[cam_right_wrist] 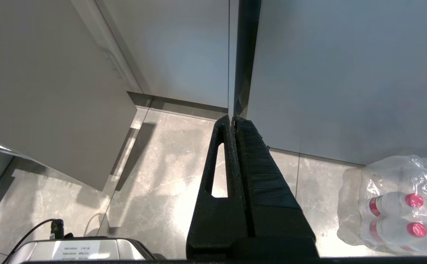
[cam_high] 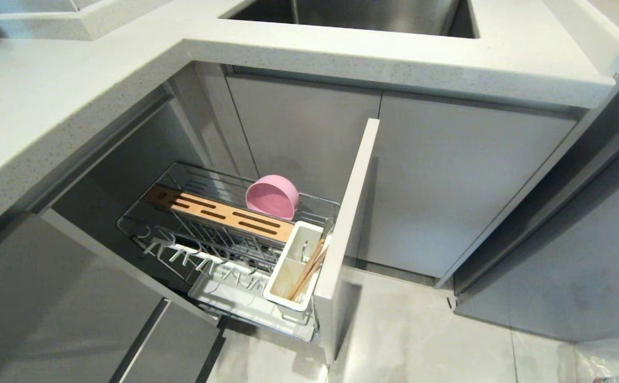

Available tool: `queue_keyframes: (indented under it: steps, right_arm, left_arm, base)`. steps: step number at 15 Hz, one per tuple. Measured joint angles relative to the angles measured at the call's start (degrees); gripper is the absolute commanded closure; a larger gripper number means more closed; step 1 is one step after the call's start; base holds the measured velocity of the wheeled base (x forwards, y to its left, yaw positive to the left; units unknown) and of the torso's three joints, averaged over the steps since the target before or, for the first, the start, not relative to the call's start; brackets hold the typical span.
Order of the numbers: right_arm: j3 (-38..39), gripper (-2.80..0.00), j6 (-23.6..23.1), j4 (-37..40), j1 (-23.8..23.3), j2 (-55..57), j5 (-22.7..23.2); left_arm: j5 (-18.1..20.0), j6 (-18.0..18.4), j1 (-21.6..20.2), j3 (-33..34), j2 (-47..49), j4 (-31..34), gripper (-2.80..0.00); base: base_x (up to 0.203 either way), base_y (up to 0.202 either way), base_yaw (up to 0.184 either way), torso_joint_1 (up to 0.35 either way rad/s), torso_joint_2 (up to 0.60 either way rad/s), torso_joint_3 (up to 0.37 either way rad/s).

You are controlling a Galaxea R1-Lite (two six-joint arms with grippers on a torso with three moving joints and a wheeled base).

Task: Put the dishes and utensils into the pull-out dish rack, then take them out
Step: Pick up the chopsticks and place it in the cupboard

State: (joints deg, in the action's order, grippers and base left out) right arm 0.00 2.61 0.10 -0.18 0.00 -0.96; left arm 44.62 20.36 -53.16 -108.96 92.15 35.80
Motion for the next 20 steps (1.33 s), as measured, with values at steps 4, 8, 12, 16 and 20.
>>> queue_keyframes:
  steps: [4, 8, 12, 16, 20]
  right_arm:
    - [0.00, 0.00, -0.02, 0.00, 0.00, 0.00, 0.00]
    - [0.00, 0.00, 0.00, 0.00, 0.00, 0.00, 0.00]
    - [0.00, 0.00, -0.05, 0.00, 0.00, 0.00, 0.00]
    - [0.00, 0.00, -0.01, 0.00, 0.00, 0.00, 0.01]
    - [0.00, 0.00, -0.02, 0.00, 0.00, 0.00, 0.00]
  left_arm:
    - [2.06, 0.00, -0.09, 0.11, 0.83, 0.09, -2.80]
    - [4.02, 0.00, -0.67, 0.22, 1.62, 0.13, -2.80]
    - [4.80, -0.02, -0.77, 0.35, 2.17, 0.13, -2.80]
    - [4.95, 0.00, -0.85, 0.37, 2.50, 0.11, -2.80]
    - [4.95, 0.00, -0.88, 0.20, 2.65, 0.00, -2.80]
  base:
    - [0.000, 0.000, 0.000, 0.000, 0.00, 0.000]
    - [0.000, 0.000, 0.000, 0.000, 0.00, 0.000]
    - [0.000, 0.000, 0.000, 0.000, 0.00, 0.000]
    - [0.000, 0.000, 0.000, 0.000, 0.00, 0.000]
    - [0.000, 0.000, 0.000, 0.000, 0.00, 0.000]
